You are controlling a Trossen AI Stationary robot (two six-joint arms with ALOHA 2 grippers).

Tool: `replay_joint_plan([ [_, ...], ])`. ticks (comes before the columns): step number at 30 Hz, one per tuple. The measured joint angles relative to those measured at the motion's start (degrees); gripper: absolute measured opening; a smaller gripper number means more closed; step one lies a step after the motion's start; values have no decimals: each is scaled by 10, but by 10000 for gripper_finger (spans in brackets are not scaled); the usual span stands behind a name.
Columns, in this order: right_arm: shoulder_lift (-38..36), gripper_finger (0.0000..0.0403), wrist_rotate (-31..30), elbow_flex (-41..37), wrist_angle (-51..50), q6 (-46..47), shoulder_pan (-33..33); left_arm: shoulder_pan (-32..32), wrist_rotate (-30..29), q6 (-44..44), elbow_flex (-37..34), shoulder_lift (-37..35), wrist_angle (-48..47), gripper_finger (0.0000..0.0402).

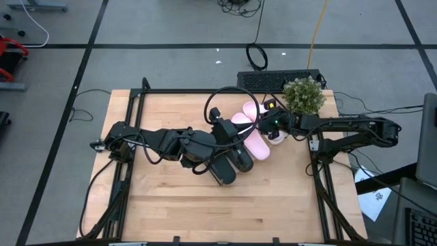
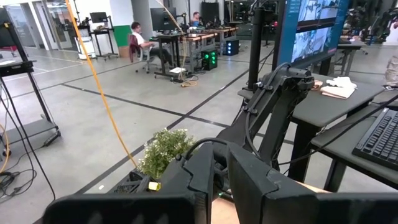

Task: Pick and place slides into the shelf
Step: Put the pink slipper on the shelf

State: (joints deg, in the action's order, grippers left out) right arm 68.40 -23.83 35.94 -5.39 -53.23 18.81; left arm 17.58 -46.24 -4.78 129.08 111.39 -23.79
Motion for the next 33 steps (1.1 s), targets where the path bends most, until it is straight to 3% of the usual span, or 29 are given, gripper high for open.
replay_joint_plan([
  [33, -37, 0, -17, 0, -64, 15, -21, -3, -3, 0, 0, 0, 4, 47],
])
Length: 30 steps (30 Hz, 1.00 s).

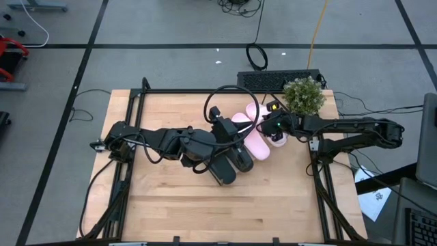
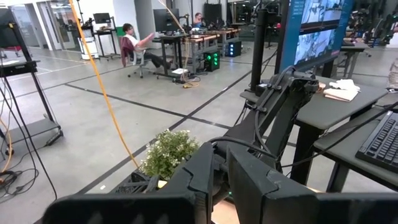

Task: Pick and place slides into the shelf
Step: Put the pink slipper on the shelf

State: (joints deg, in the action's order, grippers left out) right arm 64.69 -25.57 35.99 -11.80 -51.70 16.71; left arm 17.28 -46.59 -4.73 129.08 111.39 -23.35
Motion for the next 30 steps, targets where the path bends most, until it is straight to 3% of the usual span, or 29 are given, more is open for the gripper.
replay_joint_plan([
  [12, 0, 14, 16, 0, -6, 1, -15, 0, 0, -2, 0, 0, 0, 47],
  [22, 0, 90, 13, 0, -5, 2, -15, 0, 1, -2, 0, 0, 0, 47],
  [30, 0, 176, -46, 0, -4, 1, -15, 0, 1, -2, 0, 0, 0, 47],
])
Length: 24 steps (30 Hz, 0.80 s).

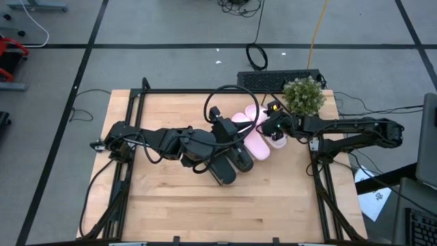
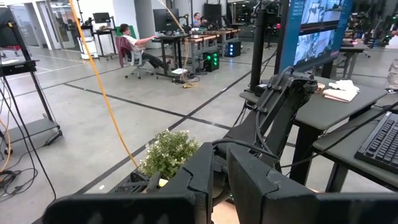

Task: Pick and place slides into the shelf
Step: Put the pink slipper on the shelf, then return to Home Position

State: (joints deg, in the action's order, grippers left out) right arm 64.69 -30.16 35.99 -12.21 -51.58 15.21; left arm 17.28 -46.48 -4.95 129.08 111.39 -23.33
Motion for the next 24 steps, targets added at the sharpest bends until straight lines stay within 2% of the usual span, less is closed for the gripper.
replay_joint_plan([
  [4, 0, 211, -39, 0, -1, -13, -3, 0, 0, 0, 0, 0, 0, 47],
  [8, -4, 227, -73, 0, -6, -39, -25, 0, 0, 0, 0, 0, 0, 47],
  [13, -10, 230, -93, 0, -10, -46, -63, 0, 0, 3, 0, 0, 0, 47],
  [24, -39, 231, -103, 66, -115, 30, -125, 0, 0, 8, 0, 0, 11, 47],
])
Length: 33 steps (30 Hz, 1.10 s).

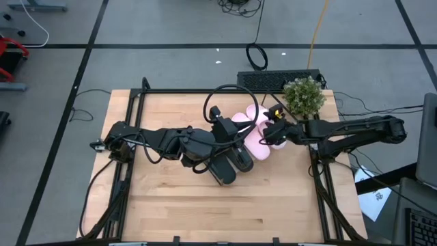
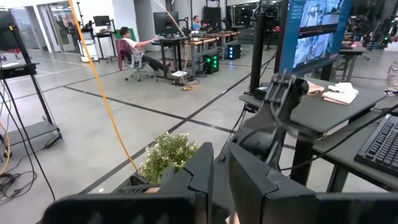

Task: Pick and place slides into the shelf
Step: Return to Home Position

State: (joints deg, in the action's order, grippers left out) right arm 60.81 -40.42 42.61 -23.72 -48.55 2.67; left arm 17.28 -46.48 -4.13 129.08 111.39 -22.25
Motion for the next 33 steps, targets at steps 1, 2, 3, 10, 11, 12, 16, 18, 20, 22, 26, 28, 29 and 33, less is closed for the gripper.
replay_joint_plan([
  [1, -6, 230, 0, 9, -9, 7, -8, 0, 0, 3, 0, 0, 0, 47],
  [2, -13, 229, 0, 19, -22, 15, -16, 0, 0, 8, 0, 0, -1, 47],
  [3, -20, 227, -1, 31, -35, 23, -25, 0, 0, 11, 0, 0, -3, 47],
  [10, -83, 205, -111, 122, -97, 65, -83, 9, -20, 12, 0, -9, -7, 47],
  [11, -93, 202, -131, 131, -101, 70, -87, 13, -33, 11, 0, -14, -15, 47],
  [12, -105, 200, -145, 139, -105, 76, -90, 21, -50, 10, 0, -22, -29, 47],
  [16, -150, 197, -155, 150, -143, 103, -93, 52, -103, -38, 0, -43, -72, 47],
  [18, -170, 197, -155, 150, -154, 104, -93, 70, -115, -70, 0, -55, -95, 47],
  [20, -186, 197, -163, 150, -156, 104, -93, 93, -118, -98, 0, -71, -115, 47],
  [22, -197, 197, -182, 150, -149, 99, -99, 120, -121, -115, 0, -86, -129, 47],
  [26, -212, 196, -263, 150, -67, 69, -126, 170, -134, -79, 0, -112, -129, 47],
  [28, -218, 196, -301, 150, 1, 39, -148, 188, -135, -51, 0, -123, -128, 47],
  [29, -221, 196, -313, 150, 43, 24, -160, 197, -137, -47, 0, -129, -127, 47],
  [33, -234, 196, -336, 150, 215, -35, -215, 231, -162, -39, 0, -155, -135, 47],
])
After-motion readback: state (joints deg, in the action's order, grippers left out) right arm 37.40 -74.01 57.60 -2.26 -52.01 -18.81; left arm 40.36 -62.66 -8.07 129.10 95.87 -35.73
